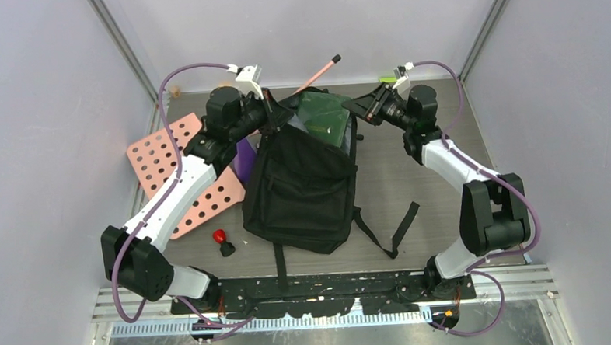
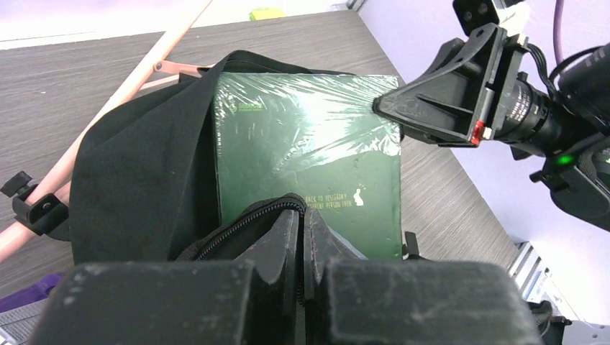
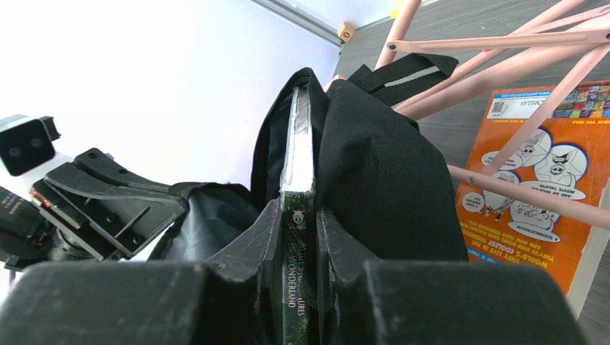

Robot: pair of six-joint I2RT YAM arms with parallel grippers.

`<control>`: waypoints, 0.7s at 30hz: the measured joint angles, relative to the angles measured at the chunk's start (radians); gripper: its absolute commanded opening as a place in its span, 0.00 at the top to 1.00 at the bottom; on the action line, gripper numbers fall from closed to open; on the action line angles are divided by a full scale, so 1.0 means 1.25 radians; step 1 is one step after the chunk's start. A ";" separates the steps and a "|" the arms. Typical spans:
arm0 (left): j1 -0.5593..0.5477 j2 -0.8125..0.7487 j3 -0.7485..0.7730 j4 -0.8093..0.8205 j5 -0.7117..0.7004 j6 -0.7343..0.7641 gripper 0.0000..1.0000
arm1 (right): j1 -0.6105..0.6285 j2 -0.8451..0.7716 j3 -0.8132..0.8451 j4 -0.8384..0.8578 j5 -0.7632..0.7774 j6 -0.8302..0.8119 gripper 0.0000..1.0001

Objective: Pack the student bag
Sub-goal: Place the book in the student bag.

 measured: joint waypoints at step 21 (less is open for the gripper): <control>-0.004 0.087 0.079 -0.105 0.074 -0.043 1.00 | 0.078 -0.002 -0.187 0.192 0.035 -0.018 0.99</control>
